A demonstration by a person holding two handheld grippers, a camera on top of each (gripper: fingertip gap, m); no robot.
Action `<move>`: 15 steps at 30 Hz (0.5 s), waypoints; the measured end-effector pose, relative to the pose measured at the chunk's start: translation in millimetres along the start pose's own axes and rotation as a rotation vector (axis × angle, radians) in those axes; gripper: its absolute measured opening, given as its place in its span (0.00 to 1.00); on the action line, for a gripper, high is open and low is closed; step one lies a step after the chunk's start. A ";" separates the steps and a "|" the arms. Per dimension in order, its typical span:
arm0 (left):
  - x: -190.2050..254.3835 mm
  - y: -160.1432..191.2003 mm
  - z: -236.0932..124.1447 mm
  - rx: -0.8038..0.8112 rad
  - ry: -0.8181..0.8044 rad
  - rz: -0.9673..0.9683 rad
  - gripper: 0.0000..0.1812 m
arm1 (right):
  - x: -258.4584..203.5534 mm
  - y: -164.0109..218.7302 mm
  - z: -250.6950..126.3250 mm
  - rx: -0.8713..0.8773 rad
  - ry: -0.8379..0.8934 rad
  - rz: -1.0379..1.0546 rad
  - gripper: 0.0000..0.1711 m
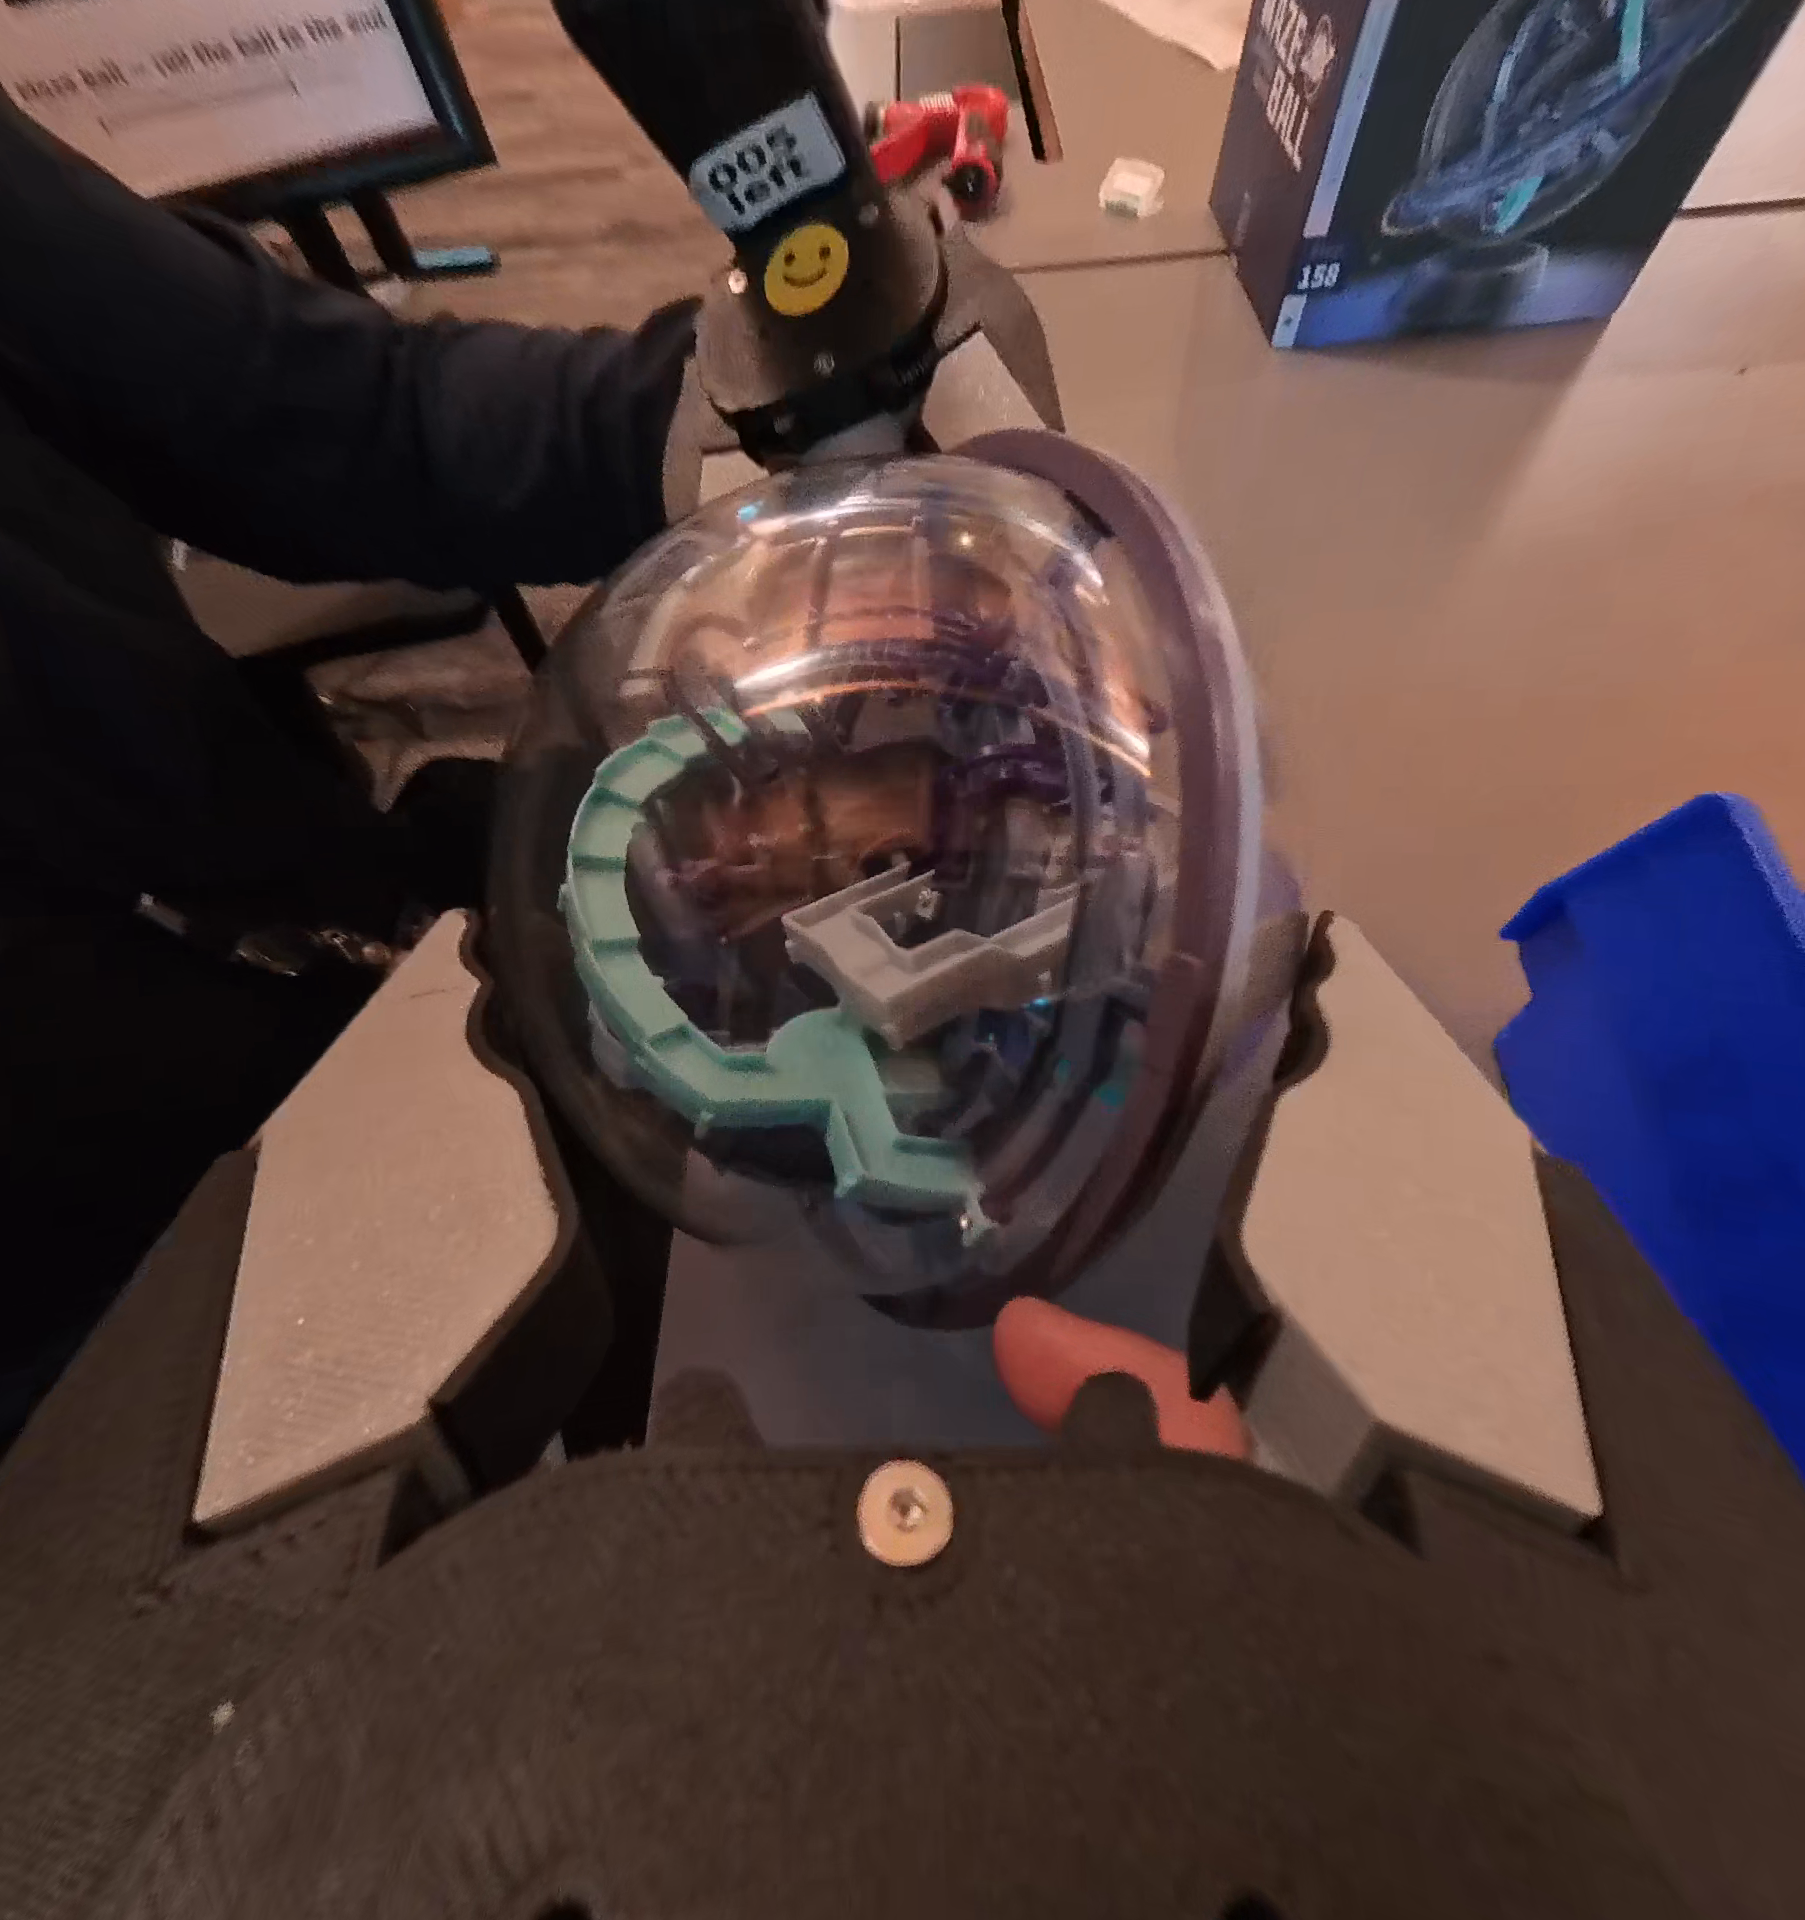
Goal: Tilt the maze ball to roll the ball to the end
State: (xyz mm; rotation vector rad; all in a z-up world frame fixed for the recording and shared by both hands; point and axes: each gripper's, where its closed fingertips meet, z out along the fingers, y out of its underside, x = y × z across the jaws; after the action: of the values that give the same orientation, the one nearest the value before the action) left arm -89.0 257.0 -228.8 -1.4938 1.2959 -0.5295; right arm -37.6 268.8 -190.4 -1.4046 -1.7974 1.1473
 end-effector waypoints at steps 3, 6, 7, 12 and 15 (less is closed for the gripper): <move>-2.7 1.3 0.2 -0.006 -0.002 -0.010 0.54 | 4.4 -4.4 -2.6 0.051 -0.044 0.038 0.82; -6.3 2.4 -0.3 -0.007 -0.012 -0.011 0.54 | 10.0 -7.3 -4.9 0.075 -0.089 0.056 0.80; -6.9 2.9 -0.4 -0.008 -0.012 -0.014 0.54 | 11.6 -8.6 -5.6 0.084 -0.105 0.073 0.79; -8.9 1.3 -1.0 0.009 -0.003 -0.013 0.55 | 15.0 -6.5 -4.1 0.078 -0.182 0.141 0.82; -3.8 0.1 1.4 0.013 0.016 0.037 0.54 | 2.7 7.3 9.7 -0.008 -0.285 0.229 0.93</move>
State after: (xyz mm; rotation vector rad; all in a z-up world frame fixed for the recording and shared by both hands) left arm -89.1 261.1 -228.3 -1.4554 1.3271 -0.5257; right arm -43.2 269.3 -201.5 -1.5464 -1.8661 1.5266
